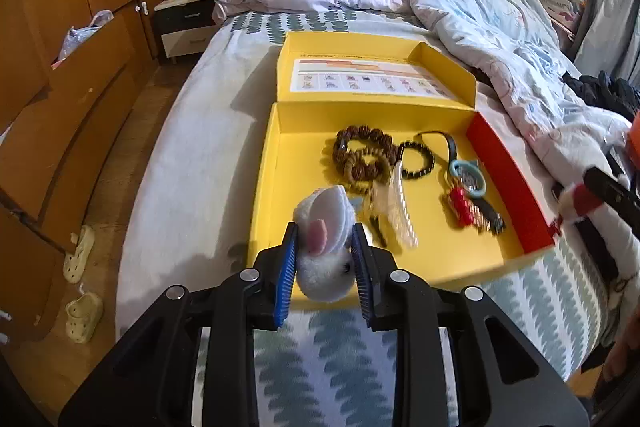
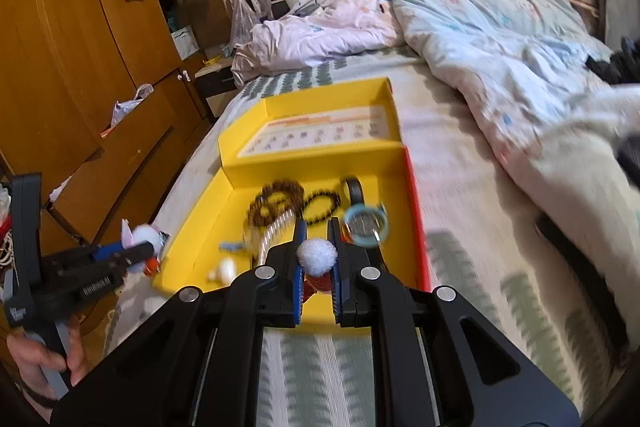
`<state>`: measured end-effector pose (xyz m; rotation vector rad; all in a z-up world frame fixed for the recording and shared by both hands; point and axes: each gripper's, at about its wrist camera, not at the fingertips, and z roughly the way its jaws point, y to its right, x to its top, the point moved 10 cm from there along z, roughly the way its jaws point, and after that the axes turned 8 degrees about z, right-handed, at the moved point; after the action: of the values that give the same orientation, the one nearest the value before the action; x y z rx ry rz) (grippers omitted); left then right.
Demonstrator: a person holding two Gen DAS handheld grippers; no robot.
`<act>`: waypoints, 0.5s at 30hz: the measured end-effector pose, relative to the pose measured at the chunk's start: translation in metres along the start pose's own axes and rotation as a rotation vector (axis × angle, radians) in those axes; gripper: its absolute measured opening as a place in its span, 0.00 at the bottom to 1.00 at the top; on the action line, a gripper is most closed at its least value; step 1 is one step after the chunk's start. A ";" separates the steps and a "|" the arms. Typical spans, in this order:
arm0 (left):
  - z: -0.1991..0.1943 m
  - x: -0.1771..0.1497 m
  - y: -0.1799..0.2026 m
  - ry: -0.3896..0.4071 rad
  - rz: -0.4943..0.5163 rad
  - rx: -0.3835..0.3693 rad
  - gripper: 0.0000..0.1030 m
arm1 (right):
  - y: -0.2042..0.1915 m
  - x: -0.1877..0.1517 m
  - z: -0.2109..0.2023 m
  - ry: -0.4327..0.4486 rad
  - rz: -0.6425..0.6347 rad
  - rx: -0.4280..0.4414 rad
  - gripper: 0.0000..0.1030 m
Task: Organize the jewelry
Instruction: 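Lift bunny out of box with left tool while right tool lifts Santa figurine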
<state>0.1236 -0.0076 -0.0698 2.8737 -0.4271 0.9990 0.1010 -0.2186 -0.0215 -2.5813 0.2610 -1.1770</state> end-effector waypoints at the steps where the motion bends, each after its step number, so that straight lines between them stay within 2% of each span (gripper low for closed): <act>1: -0.003 -0.005 0.000 0.000 0.000 0.002 0.26 | 0.006 -0.007 -0.007 -0.001 0.002 -0.007 0.11; 6: -0.014 -0.039 0.003 -0.019 -0.008 -0.014 0.26 | 0.032 -0.038 -0.036 -0.009 0.023 -0.026 0.11; 15: -0.015 -0.088 0.011 -0.067 -0.019 -0.025 0.26 | 0.082 -0.077 -0.043 -0.081 0.081 -0.113 0.11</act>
<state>0.0457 0.0048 -0.1129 2.8903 -0.4132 0.8904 0.0144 -0.2822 -0.0769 -2.6800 0.4208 -1.0550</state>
